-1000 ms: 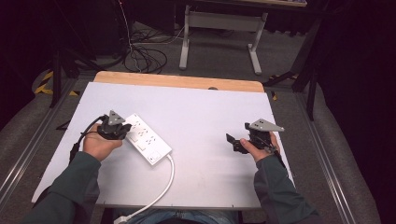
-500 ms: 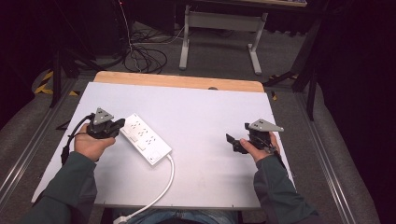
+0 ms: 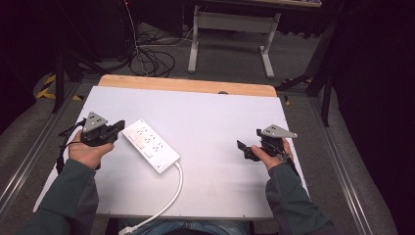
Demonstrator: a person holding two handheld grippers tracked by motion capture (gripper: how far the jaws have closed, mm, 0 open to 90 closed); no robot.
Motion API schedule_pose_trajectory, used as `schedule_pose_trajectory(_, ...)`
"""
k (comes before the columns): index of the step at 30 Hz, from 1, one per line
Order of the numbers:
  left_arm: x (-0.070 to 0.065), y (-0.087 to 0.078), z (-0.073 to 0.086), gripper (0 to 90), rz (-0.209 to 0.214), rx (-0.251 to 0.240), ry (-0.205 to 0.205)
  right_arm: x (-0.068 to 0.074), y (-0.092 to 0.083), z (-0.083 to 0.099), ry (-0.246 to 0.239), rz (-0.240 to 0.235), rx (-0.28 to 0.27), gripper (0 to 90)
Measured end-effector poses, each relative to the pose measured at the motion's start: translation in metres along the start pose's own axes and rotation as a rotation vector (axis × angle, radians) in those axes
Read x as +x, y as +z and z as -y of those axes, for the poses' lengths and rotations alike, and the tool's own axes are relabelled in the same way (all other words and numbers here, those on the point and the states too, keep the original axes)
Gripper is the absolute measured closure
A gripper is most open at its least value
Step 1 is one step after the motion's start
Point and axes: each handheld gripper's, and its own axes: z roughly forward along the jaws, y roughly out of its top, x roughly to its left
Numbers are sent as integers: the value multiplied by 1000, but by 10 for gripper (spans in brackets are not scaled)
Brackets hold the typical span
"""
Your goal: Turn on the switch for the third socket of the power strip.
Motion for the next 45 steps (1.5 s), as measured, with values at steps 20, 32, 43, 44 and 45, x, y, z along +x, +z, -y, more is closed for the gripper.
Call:
schedule_pose_trajectory(20,17,-54,9,900,-21,-147,-78,0,1,0,-6,-3,4,97)
schedule_pose_trajectory(32,19,-59,12,899,-32,-155,-83,0,1,0,-2,-4,1,98)
schedule_pose_trajectory(43,20,-60,12,867,-48,-171,-111,-1,1,0,-3,-6,0,98)
schedule_pose_trajectory(44,20,-60,12,860,-45,-173,-111,0,0,0,-2,-5,1,98)
schedule_pose_trajectory(45,20,-60,11,851,-46,-174,-111,0,0,0,-2,-5,-1,98)
